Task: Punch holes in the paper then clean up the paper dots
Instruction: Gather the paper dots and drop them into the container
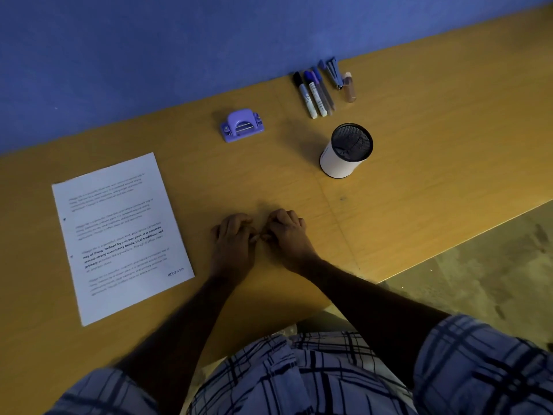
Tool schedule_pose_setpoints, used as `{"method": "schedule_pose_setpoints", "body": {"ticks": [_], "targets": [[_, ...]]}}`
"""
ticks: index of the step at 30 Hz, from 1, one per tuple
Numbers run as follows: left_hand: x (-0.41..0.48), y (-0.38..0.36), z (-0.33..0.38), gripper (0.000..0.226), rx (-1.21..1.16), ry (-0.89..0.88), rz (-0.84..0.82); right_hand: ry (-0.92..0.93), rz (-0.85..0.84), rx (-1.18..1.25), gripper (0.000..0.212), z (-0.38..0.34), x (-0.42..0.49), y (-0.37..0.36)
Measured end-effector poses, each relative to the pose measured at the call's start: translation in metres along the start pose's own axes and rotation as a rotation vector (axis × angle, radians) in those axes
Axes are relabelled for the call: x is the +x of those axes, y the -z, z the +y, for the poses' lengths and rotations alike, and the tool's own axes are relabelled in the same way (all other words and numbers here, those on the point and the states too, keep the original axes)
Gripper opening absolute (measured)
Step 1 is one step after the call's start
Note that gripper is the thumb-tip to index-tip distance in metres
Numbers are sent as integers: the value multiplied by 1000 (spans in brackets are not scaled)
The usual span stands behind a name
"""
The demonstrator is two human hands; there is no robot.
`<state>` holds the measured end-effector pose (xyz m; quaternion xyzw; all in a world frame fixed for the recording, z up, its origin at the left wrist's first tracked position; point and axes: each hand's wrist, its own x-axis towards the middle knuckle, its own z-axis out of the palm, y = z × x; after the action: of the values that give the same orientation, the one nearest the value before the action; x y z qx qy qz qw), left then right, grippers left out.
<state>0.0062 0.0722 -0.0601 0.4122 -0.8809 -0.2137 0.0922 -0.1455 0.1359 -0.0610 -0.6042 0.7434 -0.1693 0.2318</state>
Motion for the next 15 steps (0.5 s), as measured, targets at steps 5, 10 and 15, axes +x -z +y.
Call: {"method": "schedule_pose_setpoints", "body": {"ticks": [5,10,15], "targets": [[22,13,12,27,-332,71,-55,-29,1,368,14,-4,7,33],[53,32,43,12,-635,162,-32,-105,77,646,11,-5,17,72],[90,46,87,11,-740,153,-24,-173,189,777,15,11,24,116]]}}
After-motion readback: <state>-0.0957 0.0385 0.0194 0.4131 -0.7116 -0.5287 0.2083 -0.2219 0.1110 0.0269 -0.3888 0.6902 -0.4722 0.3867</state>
